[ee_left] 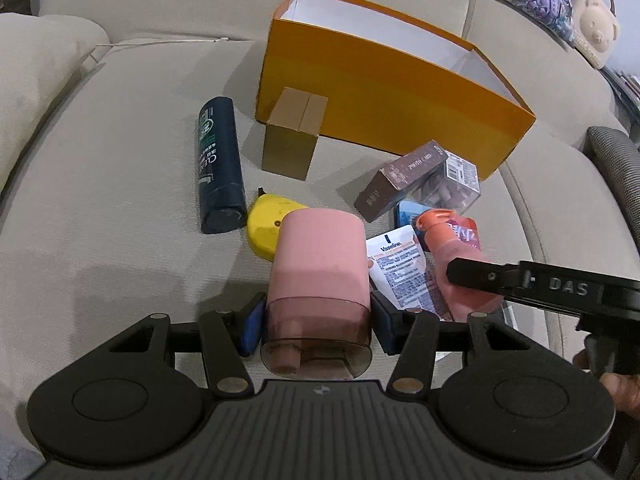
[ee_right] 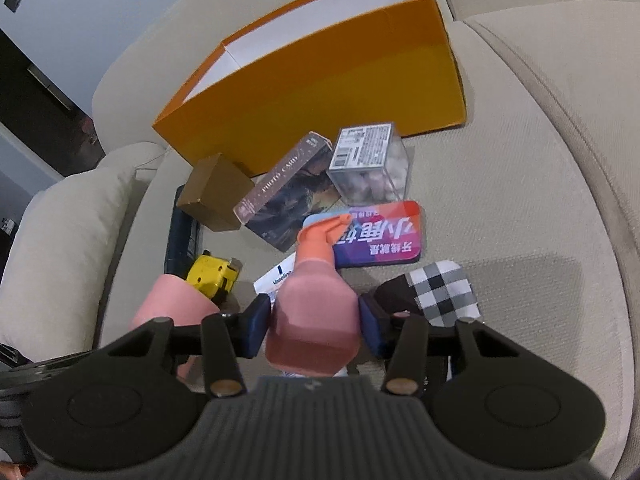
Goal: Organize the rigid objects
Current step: 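Lift both held pink items and carry them toward the orange box, then lower both pink items into the orange box and open both grippers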
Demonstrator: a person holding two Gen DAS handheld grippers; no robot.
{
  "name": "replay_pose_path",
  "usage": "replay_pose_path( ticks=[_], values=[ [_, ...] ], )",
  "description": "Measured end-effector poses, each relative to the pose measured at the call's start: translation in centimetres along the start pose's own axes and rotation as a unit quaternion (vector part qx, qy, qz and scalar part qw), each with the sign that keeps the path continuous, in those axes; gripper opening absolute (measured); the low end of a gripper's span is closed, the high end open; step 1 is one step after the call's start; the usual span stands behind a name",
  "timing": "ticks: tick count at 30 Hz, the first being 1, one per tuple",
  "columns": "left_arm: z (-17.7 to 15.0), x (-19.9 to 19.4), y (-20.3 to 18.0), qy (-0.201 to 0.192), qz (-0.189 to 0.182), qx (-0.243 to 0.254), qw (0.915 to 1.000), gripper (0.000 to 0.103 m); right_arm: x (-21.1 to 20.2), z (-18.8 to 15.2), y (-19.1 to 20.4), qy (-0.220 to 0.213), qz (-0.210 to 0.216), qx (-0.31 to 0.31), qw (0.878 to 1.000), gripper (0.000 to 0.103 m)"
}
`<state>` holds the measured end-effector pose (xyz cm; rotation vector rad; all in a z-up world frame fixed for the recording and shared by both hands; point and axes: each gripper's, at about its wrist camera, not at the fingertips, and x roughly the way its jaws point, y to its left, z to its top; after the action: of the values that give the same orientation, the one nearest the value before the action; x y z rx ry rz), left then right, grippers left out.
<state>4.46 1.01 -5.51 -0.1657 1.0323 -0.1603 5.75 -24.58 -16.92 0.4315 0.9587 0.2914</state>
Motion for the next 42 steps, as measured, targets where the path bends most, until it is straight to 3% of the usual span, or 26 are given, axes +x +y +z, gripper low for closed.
replay_pose_path(
  ticks=[5, 9, 16, 24, 31, 35, 42],
  values=[
    [-0.1, -0.3, -0.1, -0.003, 0.001, 0.003, 1.0000, 0.062, 1.5, 0.6, 0.4, 0.009, -0.019, -0.023, 1.000, 0.049],
    [-0.1, 0.0, 0.2, 0.001, 0.003, -0.002, 1.0000, 0.062, 2.6, 0.8, 0.2, 0.021, -0.017, -0.019, 0.999, 0.055],
    [0.0, -0.3, 0.1, -0.005, 0.003, -0.001, 1.0000, 0.062, 3.7, 1.1, 0.1, 0.026, -0.018, -0.022, 0.999, 0.054],
    [1.4, -2.5, 0.5, -0.030, -0.010, -0.016, 0.9994, 0.062, -0.3, 0.7, -0.6, -0.006, 0.039, 0.017, 0.999, 0.054],
    [4.2, -4.4, 0.5, -0.053, -0.018, -0.016, 0.9983, 0.062, -2.2, 1.2, -2.4, -0.019, 0.098, 0.105, 0.989, 0.054],
    [7.1, -5.4, 0.4, -0.064, -0.018, -0.014, 0.9977, 0.062, -3.9, 3.5, -1.7, -0.035, 0.110, 0.102, 0.988, 0.054],
    [15.4, -5.8, -2.2, -0.106, -0.009, 0.016, 0.9942, 0.062, -7.5, 12.7, 1.4, -0.085, 0.092, 0.049, 0.991, 0.054]
  ],
)
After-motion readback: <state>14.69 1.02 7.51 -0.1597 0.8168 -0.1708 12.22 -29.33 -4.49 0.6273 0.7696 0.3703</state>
